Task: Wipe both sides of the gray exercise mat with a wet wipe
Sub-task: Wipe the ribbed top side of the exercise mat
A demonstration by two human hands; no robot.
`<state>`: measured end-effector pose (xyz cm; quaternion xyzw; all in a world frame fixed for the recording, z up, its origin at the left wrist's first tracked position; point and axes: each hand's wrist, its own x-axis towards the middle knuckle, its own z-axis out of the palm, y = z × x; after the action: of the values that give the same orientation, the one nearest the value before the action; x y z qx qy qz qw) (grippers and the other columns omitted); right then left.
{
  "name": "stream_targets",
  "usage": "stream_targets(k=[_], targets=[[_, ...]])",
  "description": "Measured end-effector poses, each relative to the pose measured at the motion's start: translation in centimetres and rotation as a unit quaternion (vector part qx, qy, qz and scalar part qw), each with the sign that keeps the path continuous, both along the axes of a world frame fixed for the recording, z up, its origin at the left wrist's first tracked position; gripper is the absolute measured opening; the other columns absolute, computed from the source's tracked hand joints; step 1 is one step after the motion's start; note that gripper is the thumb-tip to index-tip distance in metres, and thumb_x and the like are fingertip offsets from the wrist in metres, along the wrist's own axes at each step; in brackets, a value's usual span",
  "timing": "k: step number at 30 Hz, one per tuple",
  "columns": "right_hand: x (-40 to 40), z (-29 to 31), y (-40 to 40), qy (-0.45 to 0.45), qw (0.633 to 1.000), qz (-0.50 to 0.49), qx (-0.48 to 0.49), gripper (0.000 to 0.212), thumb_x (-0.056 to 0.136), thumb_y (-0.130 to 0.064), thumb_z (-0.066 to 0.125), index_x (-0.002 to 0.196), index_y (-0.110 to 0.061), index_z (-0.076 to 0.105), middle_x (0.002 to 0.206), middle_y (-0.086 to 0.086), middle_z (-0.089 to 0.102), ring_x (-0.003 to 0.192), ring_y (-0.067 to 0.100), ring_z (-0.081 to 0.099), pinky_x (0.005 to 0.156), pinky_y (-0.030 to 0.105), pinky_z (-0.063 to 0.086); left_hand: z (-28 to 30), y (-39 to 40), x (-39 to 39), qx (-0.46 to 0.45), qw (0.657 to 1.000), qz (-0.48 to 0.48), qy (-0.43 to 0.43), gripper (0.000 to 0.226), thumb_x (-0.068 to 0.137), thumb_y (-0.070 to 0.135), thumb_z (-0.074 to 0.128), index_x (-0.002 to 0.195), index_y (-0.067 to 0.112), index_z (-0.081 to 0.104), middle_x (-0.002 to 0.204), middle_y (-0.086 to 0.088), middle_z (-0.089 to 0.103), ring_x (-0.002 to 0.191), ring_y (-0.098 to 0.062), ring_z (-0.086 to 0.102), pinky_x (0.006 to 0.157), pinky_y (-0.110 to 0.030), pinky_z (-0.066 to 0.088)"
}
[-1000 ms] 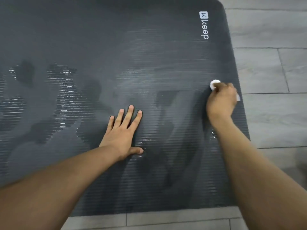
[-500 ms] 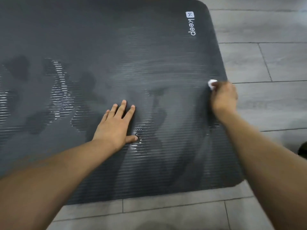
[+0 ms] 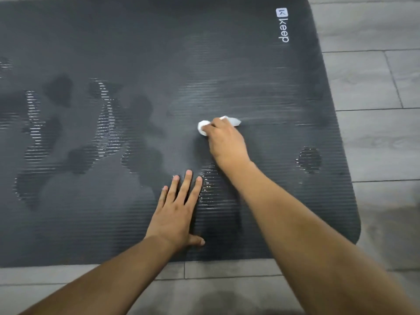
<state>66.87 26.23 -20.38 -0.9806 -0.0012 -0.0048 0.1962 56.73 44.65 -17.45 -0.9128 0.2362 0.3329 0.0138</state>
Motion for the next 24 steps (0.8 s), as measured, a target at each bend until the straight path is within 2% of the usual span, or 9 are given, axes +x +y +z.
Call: stream_targets(k=[2,5,8,11,15,17,19,22,24], targets=[[-0.9,-0.5,-6.6,0.000,0.995,-0.096,-0.034,0.034,0.084,0.001,0.052,0.110,-0.015,0.067,0.109,0.011,0.060,0.112,0.030,0.052,0.082,0.038,0.044,-0.2,0.1,-0.1,-0.006,1.000,0.003,0.005,0.148,0.071,0.068,0.078,0.148,0.029,-0.042,0.154,0.003,-0.051,0.148,-0.027,-0.037,0.127,-0.046,-0.010],[-3.7,0.4,-15.9,-0.008,0.956,-0.288,-0.063,0.032,0.088,-0.002,0.046,0.109,-0.014,0.068,0.104,0.019,0.057,0.104,0.038,0.052,0.082,0.041,0.043,-0.4,0.3,-0.1,-0.014,1.000,0.006,0.001,0.149,0.069,0.070,0.079,0.148,0.030,-0.042,0.154,0.004,-0.051,0.148,-0.026,-0.038,0.126,-0.044,-0.012],[-4.5,0.7,-16.5,-0.009,0.929,-0.367,-0.046,0.031,0.090,-0.004,0.046,0.110,-0.012,0.069,0.106,0.020,0.056,0.103,0.038,0.051,0.084,0.039,0.039,-0.7,0.4,-0.1,-0.022,1.000,0.011,0.001,0.151,0.066,0.071,0.080,0.149,0.031,-0.040,0.154,0.005,-0.050,0.148,-0.025,-0.037,0.124,-0.042,-0.015],[-3.4,-0.2,-9.1,-0.016,0.952,-0.307,0.007,0.032,0.083,-0.002,0.050,0.105,-0.013,0.071,0.104,0.014,0.062,0.100,0.033,0.057,0.082,0.034,0.040,-0.6,0.3,-0.1,-0.026,1.000,0.011,-0.002,0.151,0.066,0.071,0.080,0.149,0.032,-0.040,0.154,0.006,-0.050,0.147,-0.025,-0.038,0.122,-0.041,-0.017],[-4.5,-0.3,4.5,0.020,0.997,-0.043,0.061,0.023,0.077,-0.001,0.061,0.096,-0.012,0.069,0.098,0.009,0.061,0.095,0.028,0.055,0.072,0.035,0.044,-0.5,0.2,0.0,-0.019,1.000,0.012,-0.006,0.153,0.063,0.072,0.081,0.143,0.030,-0.043,0.155,0.003,-0.047,0.150,-0.026,-0.033,0.123,-0.041,-0.014],[-5.0,0.5,4.1,0.012,0.998,0.034,0.058,0.024,0.081,-0.004,0.061,0.102,-0.013,0.069,0.103,0.007,0.059,0.101,0.026,0.052,0.073,0.037,0.046,-0.3,0.2,0.0,-0.018,1.000,0.009,-0.007,0.153,0.063,0.072,0.080,0.145,0.030,-0.042,0.157,0.002,-0.045,0.151,-0.027,-0.031,0.124,-0.042,-0.012],[-5.8,0.6,-0.7,-0.014,1.000,0.008,0.013,0.027,0.079,-0.002,0.063,0.103,-0.013,0.069,0.102,0.008,0.061,0.102,0.029,0.054,0.075,0.038,0.049,-0.3,0.3,0.0,-0.021,1.000,0.008,-0.005,0.152,0.063,0.073,0.080,0.151,0.031,-0.037,0.157,0.003,-0.045,0.151,-0.026,-0.030,0.124,-0.042,-0.011],[-8.9,0.2,-12.2,-0.031,0.974,-0.213,-0.069,0.032,0.081,0.002,0.052,0.103,-0.014,0.069,0.098,0.012,0.061,0.102,0.033,0.053,0.078,0.037,0.045,-0.3,0.2,0.0,-0.032,0.999,0.017,0.005,0.153,0.061,0.072,0.083,0.153,0.033,-0.034,0.156,0.006,-0.046,0.152,-0.026,-0.029,0.125,-0.043,-0.009],[-11.8,0.8,-18.2,-0.009,0.948,-0.303,-0.093,0.034,0.086,0.000,0.044,0.105,-0.016,0.067,0.101,0.013,0.059,0.104,0.034,0.050,0.077,0.038,0.040,-0.3,0.2,0.0,-0.029,0.999,0.019,0.004,0.154,0.060,0.073,0.083,0.153,0.033,-0.034,0.155,0.007,-0.047,0.152,-0.026,-0.029,0.125,-0.043,-0.008]])
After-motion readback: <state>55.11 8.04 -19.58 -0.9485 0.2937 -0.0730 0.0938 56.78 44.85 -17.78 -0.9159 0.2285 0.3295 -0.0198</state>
